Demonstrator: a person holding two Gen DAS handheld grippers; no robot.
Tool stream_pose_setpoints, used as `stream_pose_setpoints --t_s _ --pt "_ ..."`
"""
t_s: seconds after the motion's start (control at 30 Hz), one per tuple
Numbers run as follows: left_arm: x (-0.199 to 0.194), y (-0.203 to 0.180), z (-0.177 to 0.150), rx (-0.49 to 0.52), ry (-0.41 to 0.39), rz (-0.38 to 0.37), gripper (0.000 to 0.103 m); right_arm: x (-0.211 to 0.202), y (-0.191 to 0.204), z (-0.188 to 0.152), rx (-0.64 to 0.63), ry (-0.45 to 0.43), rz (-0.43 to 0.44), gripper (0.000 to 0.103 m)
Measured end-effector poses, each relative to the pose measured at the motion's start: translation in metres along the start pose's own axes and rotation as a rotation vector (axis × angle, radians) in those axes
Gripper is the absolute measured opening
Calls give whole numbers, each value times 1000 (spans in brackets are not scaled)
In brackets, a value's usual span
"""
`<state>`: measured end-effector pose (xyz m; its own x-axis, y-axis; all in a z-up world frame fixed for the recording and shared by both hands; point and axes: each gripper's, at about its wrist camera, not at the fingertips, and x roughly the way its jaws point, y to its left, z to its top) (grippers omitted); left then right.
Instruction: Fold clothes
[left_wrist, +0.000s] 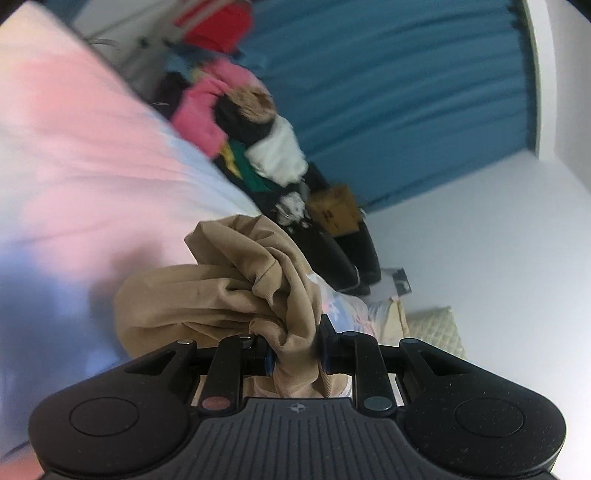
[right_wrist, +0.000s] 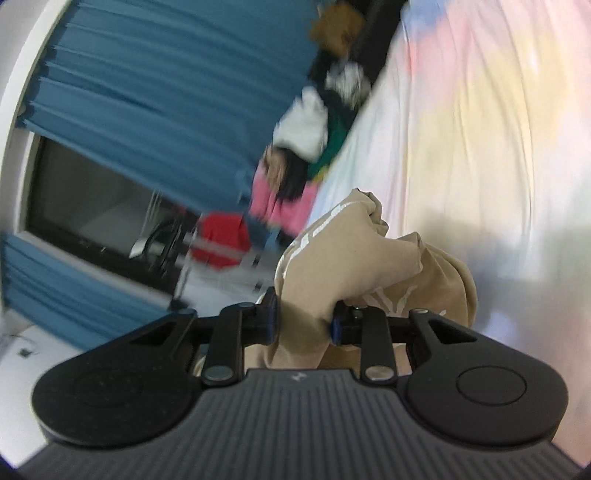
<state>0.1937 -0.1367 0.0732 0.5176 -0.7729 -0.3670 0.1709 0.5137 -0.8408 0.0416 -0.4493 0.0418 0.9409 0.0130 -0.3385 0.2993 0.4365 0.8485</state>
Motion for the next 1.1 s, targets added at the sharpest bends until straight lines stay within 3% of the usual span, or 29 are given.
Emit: stream_pose_setpoints --t_s 0.07,0.13,0.23,0.43,0.57,0.7,0.87,1.03,1.1 --pt "47 -19 6 31 23 -18 23 7 -2 36 -45 -56 -32 30" --pt "90 -39 8 133 39 -9 23 16 -6 67 -82 -109 -64 30" --pt "140 -49 -3 203 43 12 23 37 -33 80 -110 -151 -107 30" --pt "194 26 -40 233 127 68 24 71 -108 60 -178 -150 -208 30" --pt "187 77 -69 342 205 101 24 69 -149 16 -179 -84 -262 30" --pt "167 101 -98 498 263 151 29 56 -164 -22 -189 -40 -293 30" --pt "153 105 -115 627 238 198 49 52 -185 -24 -65 35 -298 37" --pt "121 68 -116 694 188 240 80 36 -156 -16 -78 82 -425 42" --pt "104 48 -116 718 157 224 84 21 -141 -16 -100 83 -432 42"
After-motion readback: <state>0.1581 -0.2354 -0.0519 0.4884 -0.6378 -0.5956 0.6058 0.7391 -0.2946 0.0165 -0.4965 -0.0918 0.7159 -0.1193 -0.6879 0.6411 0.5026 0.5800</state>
